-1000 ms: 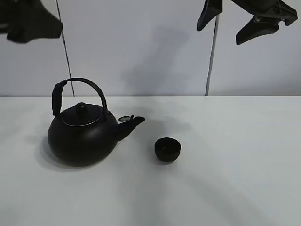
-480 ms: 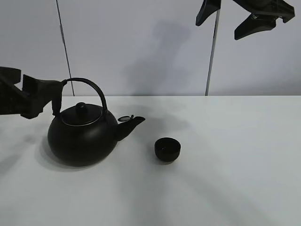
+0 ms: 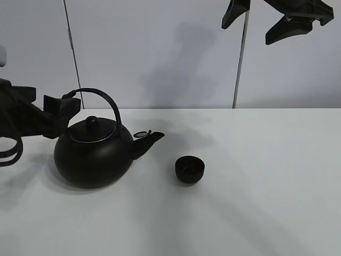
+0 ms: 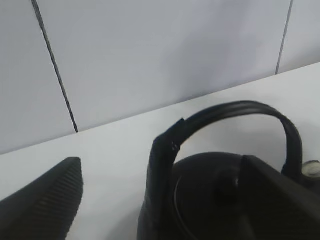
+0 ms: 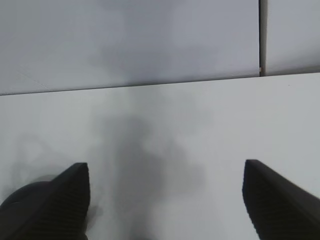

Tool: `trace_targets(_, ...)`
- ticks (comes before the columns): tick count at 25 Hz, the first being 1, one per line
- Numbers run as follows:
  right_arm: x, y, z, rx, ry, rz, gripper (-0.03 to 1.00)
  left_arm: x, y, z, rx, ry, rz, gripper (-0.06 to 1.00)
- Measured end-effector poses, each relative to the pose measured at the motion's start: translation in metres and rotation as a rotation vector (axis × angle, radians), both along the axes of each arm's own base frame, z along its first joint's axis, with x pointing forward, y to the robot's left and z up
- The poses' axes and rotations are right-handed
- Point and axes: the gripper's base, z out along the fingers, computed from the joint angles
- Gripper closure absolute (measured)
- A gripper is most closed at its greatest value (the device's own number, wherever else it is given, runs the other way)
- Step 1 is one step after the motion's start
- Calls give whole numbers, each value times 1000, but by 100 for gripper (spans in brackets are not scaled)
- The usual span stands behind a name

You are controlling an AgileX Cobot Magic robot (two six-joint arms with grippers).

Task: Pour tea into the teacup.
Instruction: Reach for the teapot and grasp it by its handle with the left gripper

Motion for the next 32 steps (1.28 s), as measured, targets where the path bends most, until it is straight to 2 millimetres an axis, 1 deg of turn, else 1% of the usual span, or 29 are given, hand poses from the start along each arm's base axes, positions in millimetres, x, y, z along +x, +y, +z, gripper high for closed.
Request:
trace_targets(4, 0, 0, 0, 0, -2, 0, 39, 11, -4, 7, -15, -38, 2, 34)
trace_targets(6, 0, 0, 0, 0, -2, 0, 39, 15, -5, 7, -11, -29, 2, 34)
trace_targets(11, 0, 0, 0, 2, -3, -1, 39, 20, -7, -5, 5, 13, 2, 34)
trace_targets(15, 0, 0, 0, 3, -2, -1, 39, 20, -7, -8, 9, 22, 2, 34)
trace_targets(21, 0, 0, 0, 3, -2, -1, 39, 24, -4, -17, 14, 43, 21, 34)
trace_targets(32, 0, 0, 0, 3, -2, -1, 39, 37, -5, -10, 3, 12, 31, 34)
